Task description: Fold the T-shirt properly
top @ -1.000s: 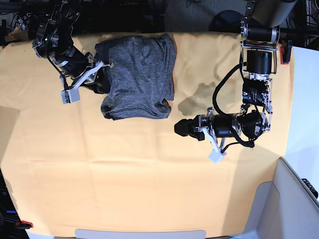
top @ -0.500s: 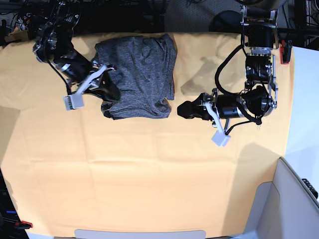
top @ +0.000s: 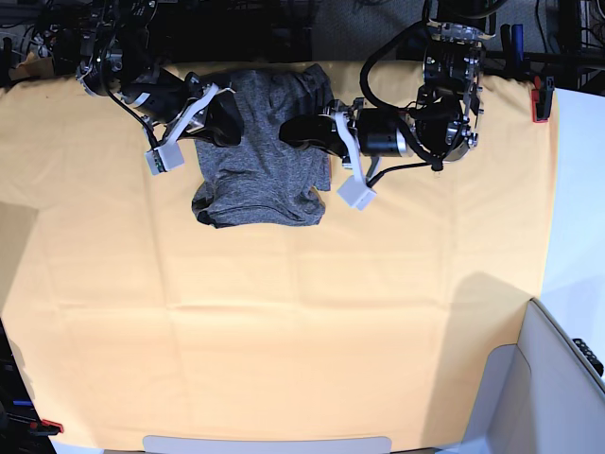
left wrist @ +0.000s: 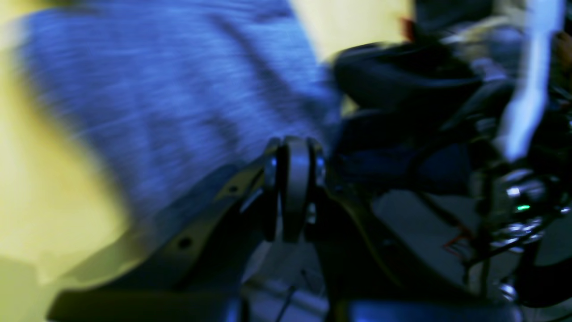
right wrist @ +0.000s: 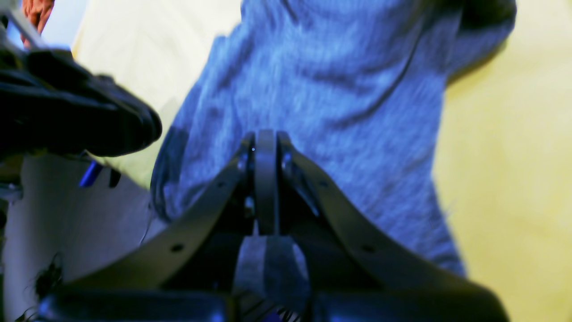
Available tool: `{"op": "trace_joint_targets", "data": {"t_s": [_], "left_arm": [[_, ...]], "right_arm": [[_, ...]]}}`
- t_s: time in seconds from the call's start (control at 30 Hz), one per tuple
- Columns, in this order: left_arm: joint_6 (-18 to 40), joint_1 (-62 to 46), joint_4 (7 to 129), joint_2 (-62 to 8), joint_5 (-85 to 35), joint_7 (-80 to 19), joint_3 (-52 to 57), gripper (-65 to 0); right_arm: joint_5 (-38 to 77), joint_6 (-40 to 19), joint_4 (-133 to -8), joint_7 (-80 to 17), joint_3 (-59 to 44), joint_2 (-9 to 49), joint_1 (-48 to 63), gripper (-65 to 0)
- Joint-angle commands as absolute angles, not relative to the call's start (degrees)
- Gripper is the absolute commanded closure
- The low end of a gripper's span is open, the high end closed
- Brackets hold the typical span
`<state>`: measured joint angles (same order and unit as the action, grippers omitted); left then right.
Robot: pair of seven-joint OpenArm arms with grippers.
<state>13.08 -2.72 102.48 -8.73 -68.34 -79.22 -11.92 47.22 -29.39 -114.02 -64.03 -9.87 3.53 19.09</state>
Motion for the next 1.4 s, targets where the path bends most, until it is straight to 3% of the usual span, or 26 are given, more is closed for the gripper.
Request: {"op": "trace_joint_targets", "data": {"t_s": [0.0,0.37,0.77,1.2,1.37], "left_arm": [[13.1,-2.6,103.3,-9.3,-69.5,-78.8,-12.4,-1.1],[12.6,-2.7,95.2,-11.2,-69.2,-77.5,-12.9,-1.1],[8.8,-2.5,94.5,-17.5,-69.3,-72.7,-12.2,-1.1],[8.8,-3.5,107.9,-21.8,-69.3,-72.7,5.8,-1.1],[9.0,-12.5,115.0,-24.9,-69.4,-71.3,23.5,-1.0]], "right_arm": [[48.6,-29.7,-114.0,-62.8,-9.9,3.6,18.9,0.0],[40.8,-29.4,-108.1,-62.4,-10.0,3.8,18.2,0.0],[40.8,-29.4,-108.4,-62.4,-10.2,3.8,17.4,0.0],[40.9,-29.4,-117.0,-62.2,-14.7,4.7,11.5,0.0],[40.5,-29.4,-117.0,-62.2,-23.6,5.2,16.8,0.0]]}}
